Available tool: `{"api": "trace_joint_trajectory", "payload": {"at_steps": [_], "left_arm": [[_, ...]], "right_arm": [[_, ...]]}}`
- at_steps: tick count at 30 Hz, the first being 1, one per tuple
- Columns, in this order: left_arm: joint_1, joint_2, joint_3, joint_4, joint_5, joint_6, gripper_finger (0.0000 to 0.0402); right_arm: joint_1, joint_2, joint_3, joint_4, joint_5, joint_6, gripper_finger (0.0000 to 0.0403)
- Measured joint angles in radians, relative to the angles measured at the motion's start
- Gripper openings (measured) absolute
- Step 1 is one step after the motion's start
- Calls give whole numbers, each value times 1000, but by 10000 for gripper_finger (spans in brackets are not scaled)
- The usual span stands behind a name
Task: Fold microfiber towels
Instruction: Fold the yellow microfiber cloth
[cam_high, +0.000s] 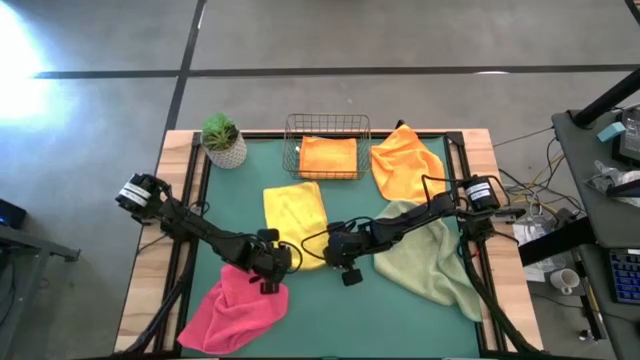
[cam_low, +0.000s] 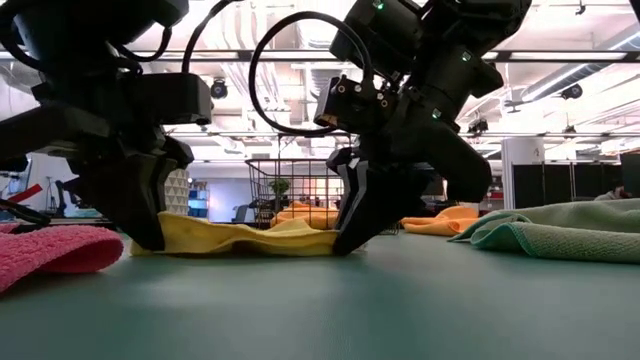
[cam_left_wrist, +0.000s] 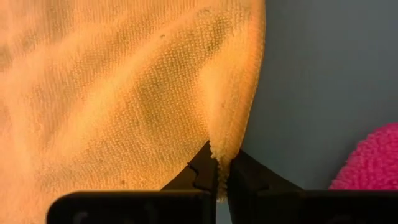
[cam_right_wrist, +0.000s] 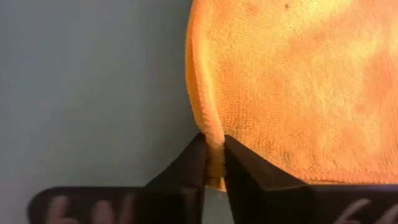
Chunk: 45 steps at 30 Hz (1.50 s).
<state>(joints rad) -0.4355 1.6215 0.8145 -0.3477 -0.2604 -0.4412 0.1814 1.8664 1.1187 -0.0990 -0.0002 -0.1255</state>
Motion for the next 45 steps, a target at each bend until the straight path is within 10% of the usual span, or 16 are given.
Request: {"api": "trace_joint_trajectory", "payload": {"at_steps": [24, 45], "left_arm": [[0, -87, 145, -1, 385, -290, 1], [-24, -129, 230, -403, 242, -393, 1]], "right_arm": [[58, -24, 384, -619, -7, 242, 9], [8, 15, 472, -576, 116, 282, 9]]}}
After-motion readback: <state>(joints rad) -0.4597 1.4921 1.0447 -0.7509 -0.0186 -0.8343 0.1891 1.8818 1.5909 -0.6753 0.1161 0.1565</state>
